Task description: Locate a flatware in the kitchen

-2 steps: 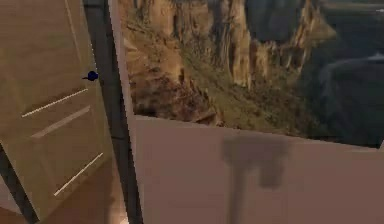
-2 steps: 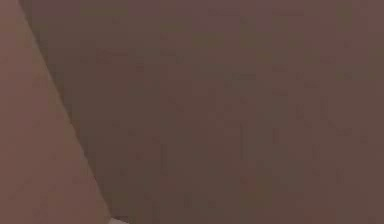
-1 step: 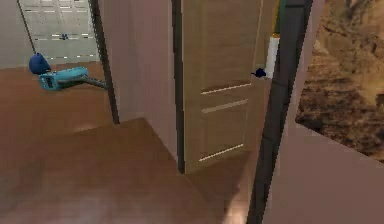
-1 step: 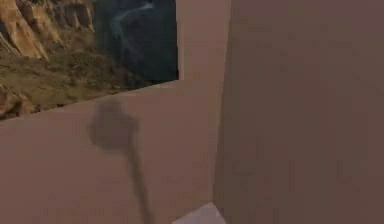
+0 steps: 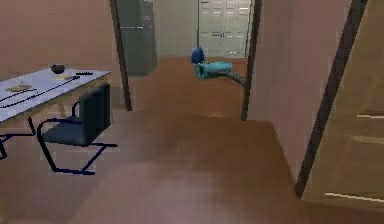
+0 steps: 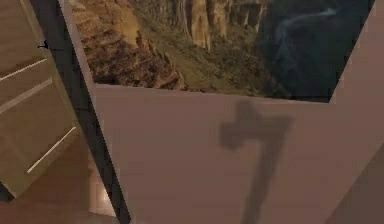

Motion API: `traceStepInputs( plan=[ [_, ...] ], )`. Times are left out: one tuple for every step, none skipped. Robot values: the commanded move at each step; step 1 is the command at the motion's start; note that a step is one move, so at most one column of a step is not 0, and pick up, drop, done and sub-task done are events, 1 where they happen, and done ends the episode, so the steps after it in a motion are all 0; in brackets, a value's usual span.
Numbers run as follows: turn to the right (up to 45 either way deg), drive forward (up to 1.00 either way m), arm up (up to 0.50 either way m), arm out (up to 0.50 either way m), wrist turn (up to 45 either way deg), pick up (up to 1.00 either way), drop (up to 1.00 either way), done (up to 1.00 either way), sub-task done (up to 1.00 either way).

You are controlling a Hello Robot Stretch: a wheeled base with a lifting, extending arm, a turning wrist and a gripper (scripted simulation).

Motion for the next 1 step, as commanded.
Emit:
traceStepInputs(
  plan=[
    [0.0, 1.00, 0.00, 0.00, 0.0, 0.00, 0.00, 0.00, 0.00]
  ],
)
